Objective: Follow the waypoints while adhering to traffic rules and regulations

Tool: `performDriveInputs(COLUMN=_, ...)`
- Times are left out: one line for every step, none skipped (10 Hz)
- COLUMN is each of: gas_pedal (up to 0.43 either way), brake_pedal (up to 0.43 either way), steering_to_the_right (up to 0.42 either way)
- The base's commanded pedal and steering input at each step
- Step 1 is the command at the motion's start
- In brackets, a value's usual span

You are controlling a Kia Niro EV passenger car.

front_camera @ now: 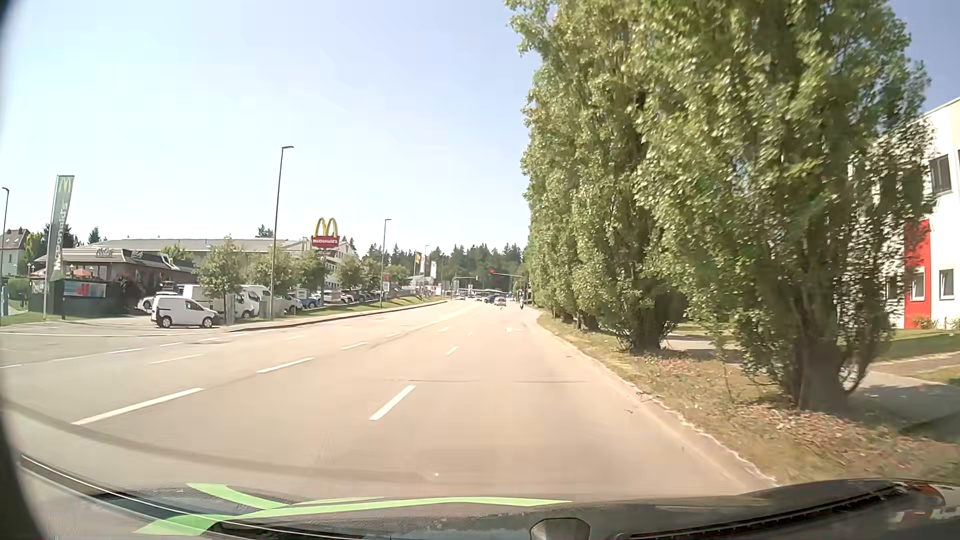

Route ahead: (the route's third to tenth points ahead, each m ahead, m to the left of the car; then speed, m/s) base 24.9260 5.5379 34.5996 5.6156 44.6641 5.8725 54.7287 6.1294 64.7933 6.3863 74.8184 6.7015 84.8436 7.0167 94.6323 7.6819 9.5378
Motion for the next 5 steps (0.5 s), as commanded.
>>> performDriveInputs(gas_pedal=0.118, brake_pedal=0.0, steering_to_the_right=-0.012)
performDriveInputs(gas_pedal=0.118, brake_pedal=0.0, steering_to_the_right=-0.012)
performDriveInputs(gas_pedal=0.118, brake_pedal=0.0, steering_to_the_right=-0.011)
performDriveInputs(gas_pedal=0.118, brake_pedal=0.0, steering_to_the_right=-0.011)
performDriveInputs(gas_pedal=0.118, brake_pedal=0.0, steering_to_the_right=-0.011)
